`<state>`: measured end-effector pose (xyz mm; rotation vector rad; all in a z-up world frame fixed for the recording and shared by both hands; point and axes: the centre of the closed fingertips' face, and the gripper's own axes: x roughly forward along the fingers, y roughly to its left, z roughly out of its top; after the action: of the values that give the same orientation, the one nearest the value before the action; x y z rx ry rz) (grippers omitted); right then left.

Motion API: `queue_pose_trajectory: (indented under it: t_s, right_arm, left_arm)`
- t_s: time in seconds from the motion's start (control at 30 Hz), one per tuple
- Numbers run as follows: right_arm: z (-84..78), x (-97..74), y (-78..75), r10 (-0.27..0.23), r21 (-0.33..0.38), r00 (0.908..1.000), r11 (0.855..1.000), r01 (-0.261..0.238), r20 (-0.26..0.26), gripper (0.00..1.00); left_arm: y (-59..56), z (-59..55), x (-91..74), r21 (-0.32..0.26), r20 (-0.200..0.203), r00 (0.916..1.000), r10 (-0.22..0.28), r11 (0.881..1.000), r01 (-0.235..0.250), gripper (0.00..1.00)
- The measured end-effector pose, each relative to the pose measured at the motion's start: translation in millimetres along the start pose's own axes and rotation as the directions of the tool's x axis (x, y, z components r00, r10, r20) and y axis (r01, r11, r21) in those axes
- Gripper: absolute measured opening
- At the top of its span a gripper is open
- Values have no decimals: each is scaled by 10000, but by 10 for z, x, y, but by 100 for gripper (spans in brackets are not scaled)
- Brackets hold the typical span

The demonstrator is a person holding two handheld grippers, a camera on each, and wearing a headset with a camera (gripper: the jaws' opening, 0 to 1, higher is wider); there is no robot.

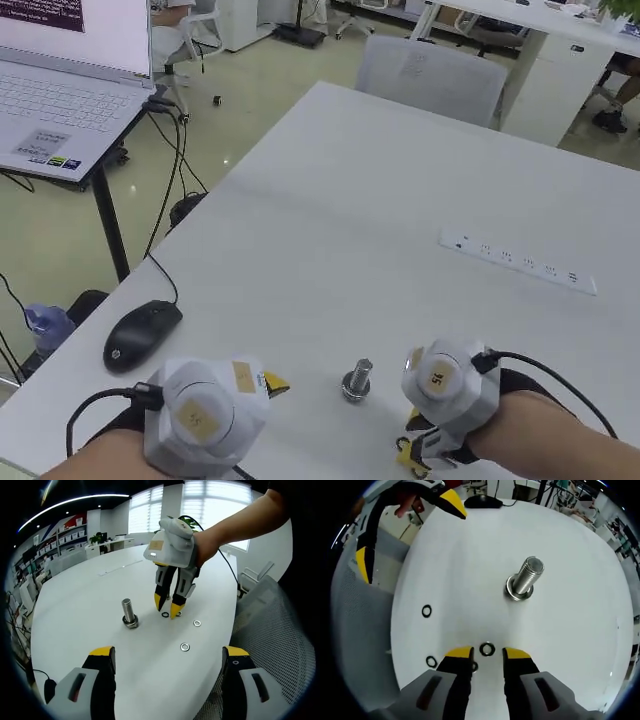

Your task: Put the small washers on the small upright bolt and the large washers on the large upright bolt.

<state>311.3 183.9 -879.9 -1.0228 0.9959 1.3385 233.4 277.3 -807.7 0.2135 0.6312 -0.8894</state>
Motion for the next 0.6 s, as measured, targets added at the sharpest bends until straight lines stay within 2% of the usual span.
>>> queue_pose_trajectory:
  t_s: [0.17, 0.43, 0.6]
  right_arm:
    - [-1, 5, -1, -62, -65, 10000, 10000, 61, -62, 24]
    - [5, 4, 32, -144, -145, 9997, 9998, 141, -200, 15]
    - [1, 3, 33, -173, -255, 9996, 9995, 167, -244, 14]
  left_arm:
    - [-6, -15, -5, -22, -19, 10000, 24, 10000, -24, 87]
    - [-32, -23, -14, -73, -9, 10000, 42, 10000, -42, 86]
    - [-32, -16, -22, -64, -5, 10000, 48, 10000, -48, 85]
